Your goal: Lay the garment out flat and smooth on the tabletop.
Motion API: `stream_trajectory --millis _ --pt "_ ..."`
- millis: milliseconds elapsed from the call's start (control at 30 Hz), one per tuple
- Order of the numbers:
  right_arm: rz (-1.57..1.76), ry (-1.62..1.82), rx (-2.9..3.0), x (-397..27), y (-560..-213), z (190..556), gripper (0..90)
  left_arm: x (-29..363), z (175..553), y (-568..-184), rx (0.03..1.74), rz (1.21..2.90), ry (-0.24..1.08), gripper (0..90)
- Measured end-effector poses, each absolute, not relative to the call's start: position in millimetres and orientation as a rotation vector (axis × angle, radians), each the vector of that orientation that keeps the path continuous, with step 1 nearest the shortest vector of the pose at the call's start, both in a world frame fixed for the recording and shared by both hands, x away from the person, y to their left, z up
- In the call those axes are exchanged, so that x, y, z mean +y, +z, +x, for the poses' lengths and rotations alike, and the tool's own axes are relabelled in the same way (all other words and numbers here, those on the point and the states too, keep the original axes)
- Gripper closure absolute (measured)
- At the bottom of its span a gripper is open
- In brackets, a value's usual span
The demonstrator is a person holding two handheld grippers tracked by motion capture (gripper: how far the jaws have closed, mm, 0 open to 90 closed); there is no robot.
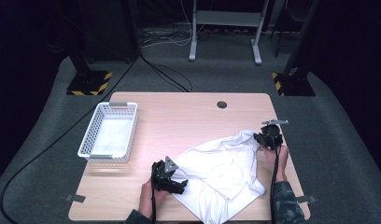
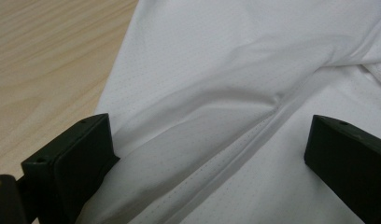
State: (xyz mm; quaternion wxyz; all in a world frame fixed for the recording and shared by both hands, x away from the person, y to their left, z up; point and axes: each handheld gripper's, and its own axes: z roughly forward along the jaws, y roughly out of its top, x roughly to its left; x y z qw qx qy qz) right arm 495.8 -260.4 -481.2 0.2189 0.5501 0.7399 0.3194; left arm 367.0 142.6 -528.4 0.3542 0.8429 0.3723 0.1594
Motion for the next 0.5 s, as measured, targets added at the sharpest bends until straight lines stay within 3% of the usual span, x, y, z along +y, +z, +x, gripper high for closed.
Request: stream_trajectory --millis 233,333,367,500 --pt "1.511 0.862 1.971 -266 -469 528 82.1 143 367 -528 0.963 2.178 0.412 1.3" --pt "1.517 0.814 2.015 -262 -477 539 67.5 143 367 -528 0.961 2.179 0.413 1.3" --pt "1.524 0.785 2.030 -261 -479 540 57.5 143 367 -528 0.961 2.179 0.413 1.3" --pt "1.572 0.828 1.965 -263 -477 525 47.4 143 367 -528 0.962 2.179 0.412 1.3"
